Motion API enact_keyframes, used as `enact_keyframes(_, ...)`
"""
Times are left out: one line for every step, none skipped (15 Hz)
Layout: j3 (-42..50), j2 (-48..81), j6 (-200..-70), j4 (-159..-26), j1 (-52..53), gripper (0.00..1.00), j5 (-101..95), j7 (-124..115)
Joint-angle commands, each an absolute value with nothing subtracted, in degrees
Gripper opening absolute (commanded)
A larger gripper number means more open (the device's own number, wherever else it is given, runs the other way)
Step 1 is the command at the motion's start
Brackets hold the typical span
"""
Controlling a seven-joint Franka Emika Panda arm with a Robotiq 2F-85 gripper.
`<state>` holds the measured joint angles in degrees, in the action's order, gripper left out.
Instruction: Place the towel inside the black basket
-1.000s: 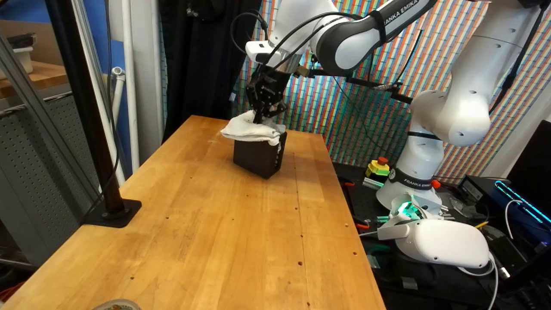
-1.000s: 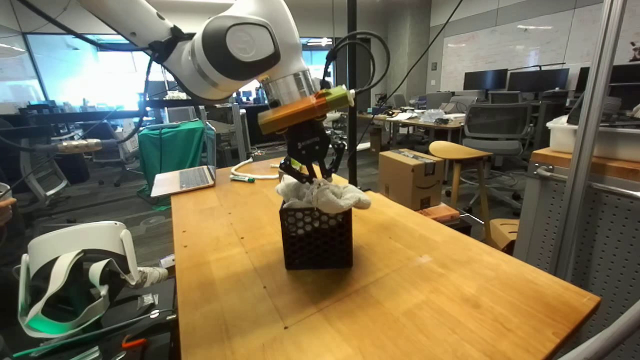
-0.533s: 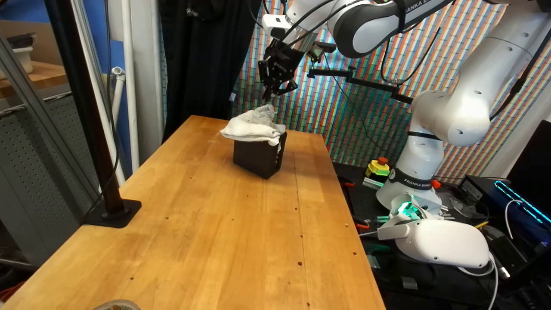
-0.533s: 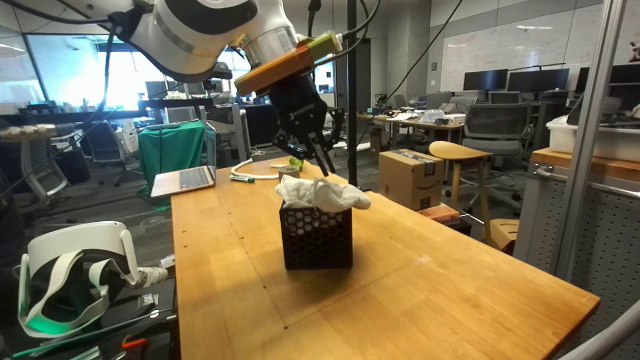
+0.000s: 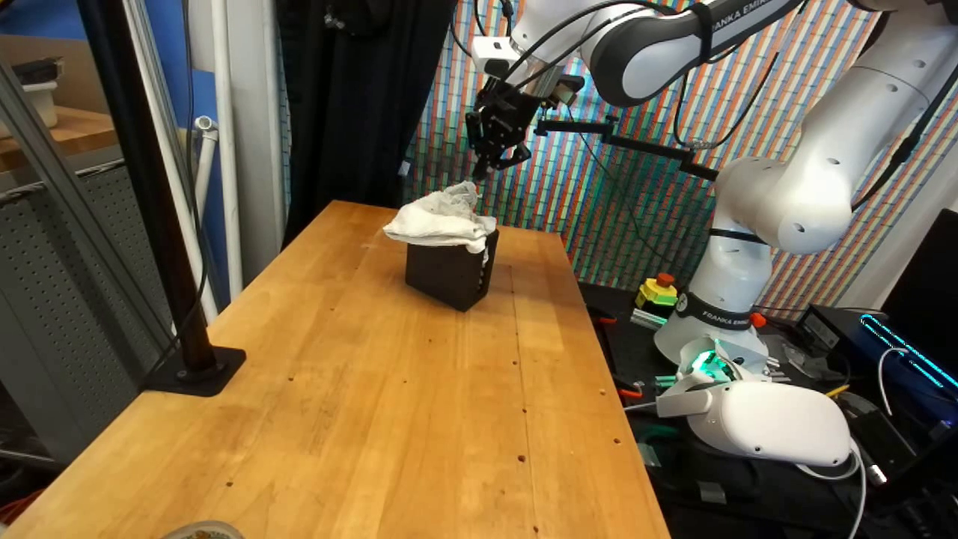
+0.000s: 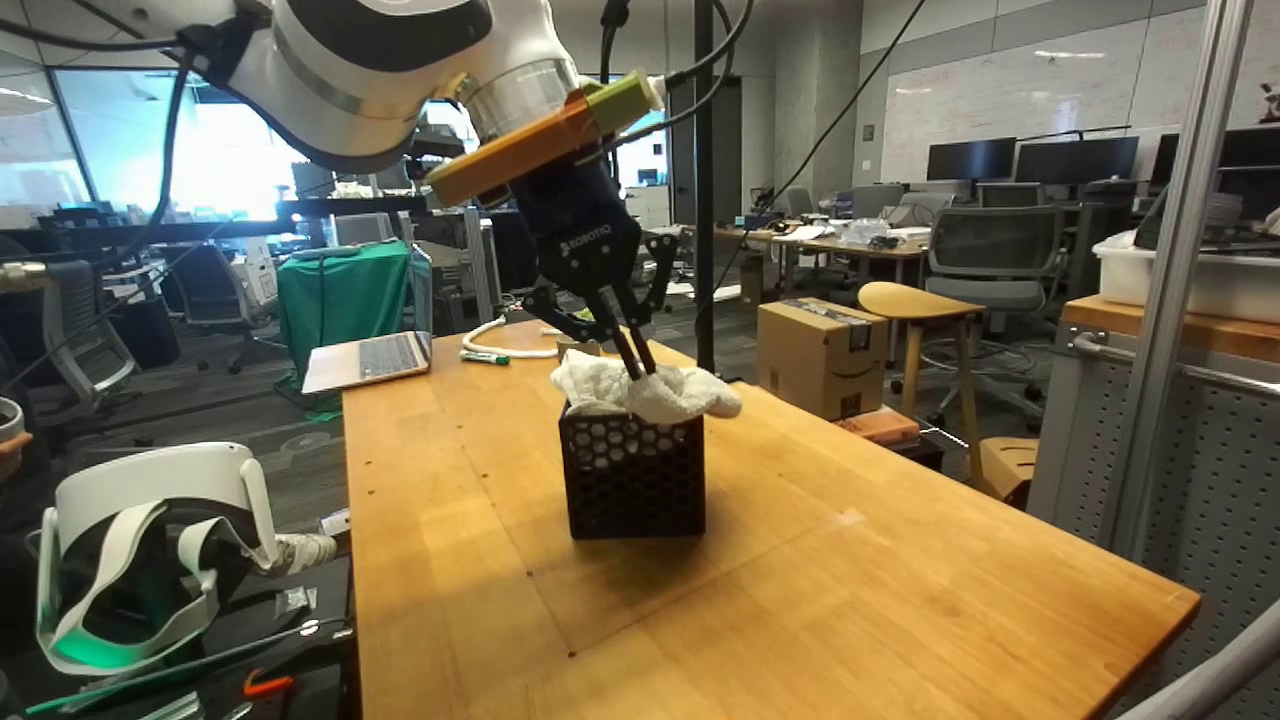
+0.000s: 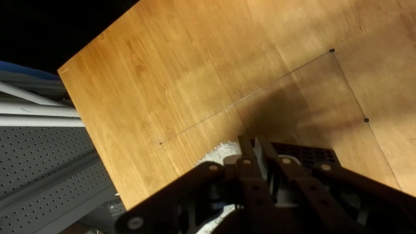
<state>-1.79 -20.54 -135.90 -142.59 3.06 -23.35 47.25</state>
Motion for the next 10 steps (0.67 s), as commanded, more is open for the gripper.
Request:
enact_keyframes(-1.0,-19.2,-136.9,-142.7,4.5,0.11,-22.4,48.0)
enact_keyframes(-1.0,-18.7,-137.2,-142.7,4.8,0.11,-22.0,48.3)
enact_keyframes(-1.1,-18.3,-137.4,-142.6,5.1,0.11,-21.8,48.3)
enact_keyframes(-1.2,-18.0,-137.7,-142.5,5.5,0.11,-21.5,48.5)
enact_keyframes(-1.3,-17.7,-137.8,-142.4,5.7,0.11,-21.4,48.6)
enact_keyframes(-1.3,-17.6,-138.0,-142.4,6.1,0.11,-21.1,48.8)
enact_keyframes(-1.4,-17.6,-138.3,-142.5,6.5,0.11,-20.8,48.9)
enact_keyframes(-1.4,-17.6,-138.8,-142.6,6.9,0.11,-20.5,49.0)
enact_keyframes(-1.5,-17.6,-139.3,-142.6,7.2,0.11,-20.2,49.2)
enact_keyframes(-1.6,-17.5,-139.9,-142.6,7.5,0.11,-20.0,49.3)
